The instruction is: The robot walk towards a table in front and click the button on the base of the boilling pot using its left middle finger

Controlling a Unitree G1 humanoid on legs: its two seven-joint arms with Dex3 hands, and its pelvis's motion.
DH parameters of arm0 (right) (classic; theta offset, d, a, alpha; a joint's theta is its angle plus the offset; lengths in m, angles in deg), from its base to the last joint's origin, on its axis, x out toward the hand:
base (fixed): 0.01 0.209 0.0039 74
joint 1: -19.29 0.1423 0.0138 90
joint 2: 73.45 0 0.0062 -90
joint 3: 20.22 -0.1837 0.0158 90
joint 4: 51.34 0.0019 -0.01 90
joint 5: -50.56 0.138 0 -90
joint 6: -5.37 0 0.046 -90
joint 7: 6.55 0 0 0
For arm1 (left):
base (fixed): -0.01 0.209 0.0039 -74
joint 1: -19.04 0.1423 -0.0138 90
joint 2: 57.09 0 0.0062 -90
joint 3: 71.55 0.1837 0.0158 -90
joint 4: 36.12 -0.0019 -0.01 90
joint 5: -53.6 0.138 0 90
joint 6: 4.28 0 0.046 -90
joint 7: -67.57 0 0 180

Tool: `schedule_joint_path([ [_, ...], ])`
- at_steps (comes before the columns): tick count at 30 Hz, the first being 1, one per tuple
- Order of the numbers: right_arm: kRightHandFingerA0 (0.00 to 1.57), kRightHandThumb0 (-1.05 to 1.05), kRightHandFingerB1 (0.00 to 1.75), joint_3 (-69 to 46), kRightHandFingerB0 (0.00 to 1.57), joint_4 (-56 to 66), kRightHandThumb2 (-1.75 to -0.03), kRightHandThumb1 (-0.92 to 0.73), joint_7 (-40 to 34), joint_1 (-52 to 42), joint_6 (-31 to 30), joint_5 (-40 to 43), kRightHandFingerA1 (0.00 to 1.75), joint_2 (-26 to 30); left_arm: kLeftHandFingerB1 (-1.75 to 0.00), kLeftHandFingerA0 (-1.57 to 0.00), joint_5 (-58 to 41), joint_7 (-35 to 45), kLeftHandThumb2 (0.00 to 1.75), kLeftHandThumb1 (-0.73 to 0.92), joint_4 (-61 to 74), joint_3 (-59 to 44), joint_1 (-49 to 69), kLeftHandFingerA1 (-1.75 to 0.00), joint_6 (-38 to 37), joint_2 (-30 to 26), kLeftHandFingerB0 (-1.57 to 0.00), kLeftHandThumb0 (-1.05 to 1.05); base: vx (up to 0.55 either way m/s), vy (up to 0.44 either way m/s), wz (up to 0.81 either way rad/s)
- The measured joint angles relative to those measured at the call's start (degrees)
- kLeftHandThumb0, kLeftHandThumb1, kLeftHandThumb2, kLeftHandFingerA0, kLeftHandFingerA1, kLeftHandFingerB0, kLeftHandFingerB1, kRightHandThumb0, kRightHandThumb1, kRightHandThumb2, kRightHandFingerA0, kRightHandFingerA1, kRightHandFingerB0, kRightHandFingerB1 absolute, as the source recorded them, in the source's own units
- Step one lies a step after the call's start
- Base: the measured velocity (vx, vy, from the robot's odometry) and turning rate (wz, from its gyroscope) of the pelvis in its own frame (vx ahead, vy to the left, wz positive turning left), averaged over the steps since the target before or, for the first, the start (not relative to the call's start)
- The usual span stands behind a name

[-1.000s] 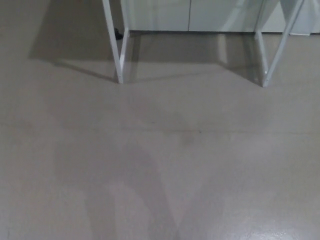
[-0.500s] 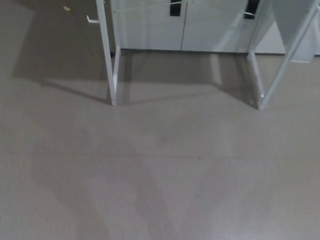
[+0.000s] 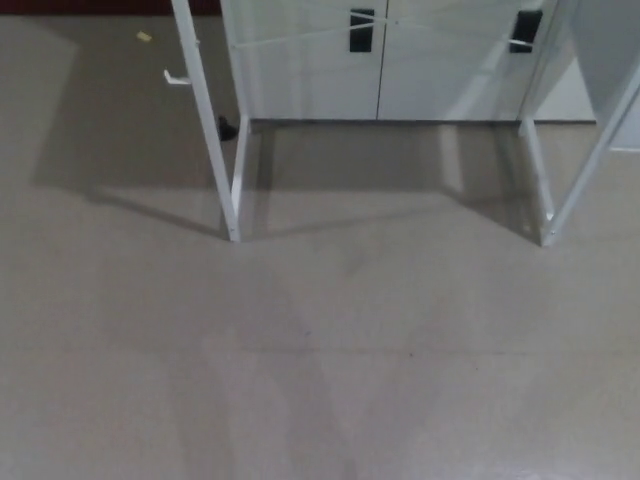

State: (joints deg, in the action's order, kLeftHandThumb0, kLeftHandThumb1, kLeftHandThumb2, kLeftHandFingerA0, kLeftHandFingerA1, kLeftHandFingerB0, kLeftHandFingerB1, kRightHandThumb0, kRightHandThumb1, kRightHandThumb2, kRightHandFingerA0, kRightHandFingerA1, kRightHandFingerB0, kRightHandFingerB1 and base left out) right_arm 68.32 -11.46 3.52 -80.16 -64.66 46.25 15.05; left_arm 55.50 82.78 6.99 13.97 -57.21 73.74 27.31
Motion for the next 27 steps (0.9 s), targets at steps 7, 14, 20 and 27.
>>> schedule_joint_path([
  [7,0.44,-0.03,0.53,0.2,0.22,0.2,-0.86,-0.40,0.3,0.2,-0.4,0.0,0.62,-0.6,-0.32,-0.31,-0.2,0.2,0.57,0.48,-0.6,-0.5,-0.6,-0.38,-0.5,-0.3,-0.19,-0.21,0.24,0.149,-0.11],
  [14,0.45,-0.03,0.52,0.8,0.22,0.0,-0.87,-0.41,0.3,0.2,-0.4,-0.2,0.63,-0.6,-0.32,-0.31,0.1,-0.2,0.58,0.49,-1.3,0.0,-0.7,-0.39,-1.2,-0.6,-0.19,-0.21,0.18,0.015,0.06],
  [20,0.44,-0.04,0.53,1.0,0.22,-0.2,-0.86,-0.40,0.3,0.1,-0.5,-0.3,0.62,-0.7,-0.34,-0.31,0.3,-0.5,0.61,0.47,-1.4,0.4,0.5,-0.41,-1.6,-0.6,-0.17,-0.30,0.18,-0.169,0.09],
  [27,0.42,-0.05,0.53,0.7,0.22,-0.7,-0.86,-0.41,0.3,1.5,-0.5,-0.2,0.62,0.2,-0.34,-0.33,1.8,-1.3,0.61,0.46,-1.2,2.4,-0.5,-0.42,-2.7,-0.7,-0.18,-0.31,0.17,-0.142,0.05],
])
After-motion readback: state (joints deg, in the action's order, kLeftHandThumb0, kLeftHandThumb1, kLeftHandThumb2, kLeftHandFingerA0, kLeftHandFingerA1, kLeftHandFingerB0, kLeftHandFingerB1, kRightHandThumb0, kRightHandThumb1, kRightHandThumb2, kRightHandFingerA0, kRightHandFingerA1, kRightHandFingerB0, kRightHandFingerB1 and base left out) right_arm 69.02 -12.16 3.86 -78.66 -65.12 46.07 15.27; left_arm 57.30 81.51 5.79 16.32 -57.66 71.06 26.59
